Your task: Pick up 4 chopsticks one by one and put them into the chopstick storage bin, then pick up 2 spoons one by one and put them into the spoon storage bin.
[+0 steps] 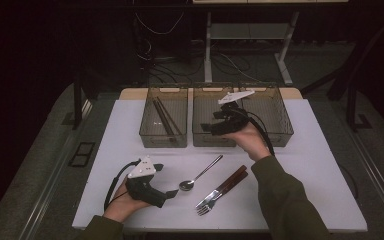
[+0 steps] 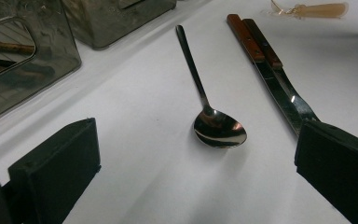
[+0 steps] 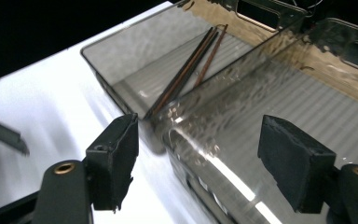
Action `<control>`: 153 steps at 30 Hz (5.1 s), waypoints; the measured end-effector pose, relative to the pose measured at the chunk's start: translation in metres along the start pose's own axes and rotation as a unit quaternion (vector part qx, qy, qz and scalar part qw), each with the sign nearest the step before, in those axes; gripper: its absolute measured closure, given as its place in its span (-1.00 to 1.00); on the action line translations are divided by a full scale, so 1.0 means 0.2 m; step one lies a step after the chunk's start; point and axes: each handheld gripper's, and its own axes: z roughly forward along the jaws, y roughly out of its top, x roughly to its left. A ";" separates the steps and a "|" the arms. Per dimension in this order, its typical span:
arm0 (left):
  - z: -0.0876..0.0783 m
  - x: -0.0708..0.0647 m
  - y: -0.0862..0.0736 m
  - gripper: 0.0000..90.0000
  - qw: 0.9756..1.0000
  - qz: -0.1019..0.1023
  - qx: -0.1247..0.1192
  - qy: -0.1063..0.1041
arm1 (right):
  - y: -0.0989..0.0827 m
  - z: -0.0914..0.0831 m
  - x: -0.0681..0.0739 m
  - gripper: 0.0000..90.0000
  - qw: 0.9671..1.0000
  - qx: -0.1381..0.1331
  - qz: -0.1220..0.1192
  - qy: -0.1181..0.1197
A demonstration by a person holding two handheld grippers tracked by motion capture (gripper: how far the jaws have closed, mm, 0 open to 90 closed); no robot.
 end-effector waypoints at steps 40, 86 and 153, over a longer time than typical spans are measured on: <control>0.00 0.03 -0.02 -1.00 1.000 -0.017 -0.008 0.007 | -0.68 -0.55 -0.06 -0.47 0.999 0.001 0.020 -0.043; -0.01 0.02 -0.03 -1.00 1.000 -0.017 0.006 0.016 | -1.13 -0.73 -0.03 0.46 0.987 0.132 0.017 -0.087; 0.01 0.01 -0.03 -1.00 1.000 -0.013 0.017 -0.004 | -0.81 -0.64 -0.09 0.75 0.998 0.043 0.024 -0.036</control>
